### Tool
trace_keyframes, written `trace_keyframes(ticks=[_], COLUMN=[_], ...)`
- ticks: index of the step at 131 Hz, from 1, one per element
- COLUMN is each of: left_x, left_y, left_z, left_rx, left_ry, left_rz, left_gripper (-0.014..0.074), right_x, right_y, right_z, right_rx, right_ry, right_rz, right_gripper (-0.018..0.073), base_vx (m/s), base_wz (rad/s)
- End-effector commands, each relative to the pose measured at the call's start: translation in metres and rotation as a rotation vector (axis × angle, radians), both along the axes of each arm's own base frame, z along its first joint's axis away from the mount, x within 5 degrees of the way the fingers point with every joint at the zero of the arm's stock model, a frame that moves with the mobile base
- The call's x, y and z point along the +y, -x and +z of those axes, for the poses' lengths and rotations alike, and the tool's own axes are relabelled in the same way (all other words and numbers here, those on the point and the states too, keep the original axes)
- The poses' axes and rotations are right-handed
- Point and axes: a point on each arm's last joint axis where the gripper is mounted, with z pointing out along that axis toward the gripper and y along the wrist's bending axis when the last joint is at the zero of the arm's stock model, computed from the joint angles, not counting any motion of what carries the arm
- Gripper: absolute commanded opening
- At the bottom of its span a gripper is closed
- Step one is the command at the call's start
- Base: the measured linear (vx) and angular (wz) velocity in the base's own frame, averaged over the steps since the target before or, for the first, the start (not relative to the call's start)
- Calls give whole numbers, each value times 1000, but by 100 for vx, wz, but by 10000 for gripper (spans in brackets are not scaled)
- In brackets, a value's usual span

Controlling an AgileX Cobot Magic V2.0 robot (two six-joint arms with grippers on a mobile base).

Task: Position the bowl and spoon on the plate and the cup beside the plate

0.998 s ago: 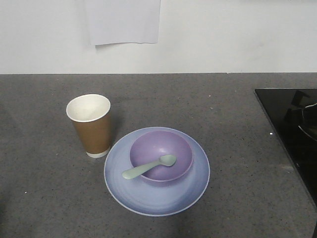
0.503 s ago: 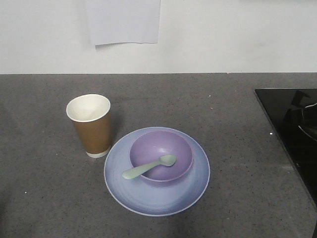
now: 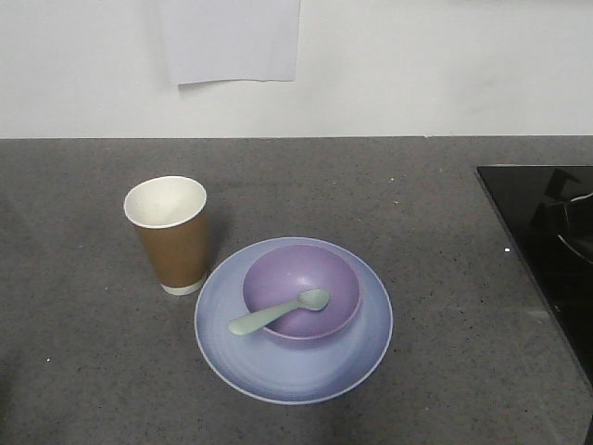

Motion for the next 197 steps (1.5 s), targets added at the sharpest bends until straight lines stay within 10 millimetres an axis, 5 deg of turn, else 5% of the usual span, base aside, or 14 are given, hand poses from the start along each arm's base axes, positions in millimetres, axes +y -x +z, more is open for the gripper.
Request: trace_keyframes(ticks=[1, 40, 81, 131, 163, 197], left_x=[-1, -1, -1, -1, -1, -1], left_y=[0, 0, 0, 0, 0, 0], left_z=[5, 5, 5, 5, 5, 5], left_rx=[-85, -85, -85, -85, -85, -85], left_ry=[0, 0, 0, 0, 0, 0], left_rz=[-8, -8, -8, -8, -8, -8], left_gripper=[-8, -8, -8, -8, -8, -8], right_x=[-1, -4, -11, -16, -18, -19], right_y=[0, 14, 63, 116, 133, 142], right_z=[14, 6, -57, -148, -179, -189], right_rx=[-92, -172, -546, -664, -701, -771], right_ry=[-5, 18, -6, -49, -73, -68], right_rz=[-5, 8, -22, -52, -64, -60], right_gripper=[-7, -7, -7, -7, -7, -7], base_vx=[0, 0, 0, 0, 0, 0], base_wz=[0, 0, 0, 0, 0, 0])
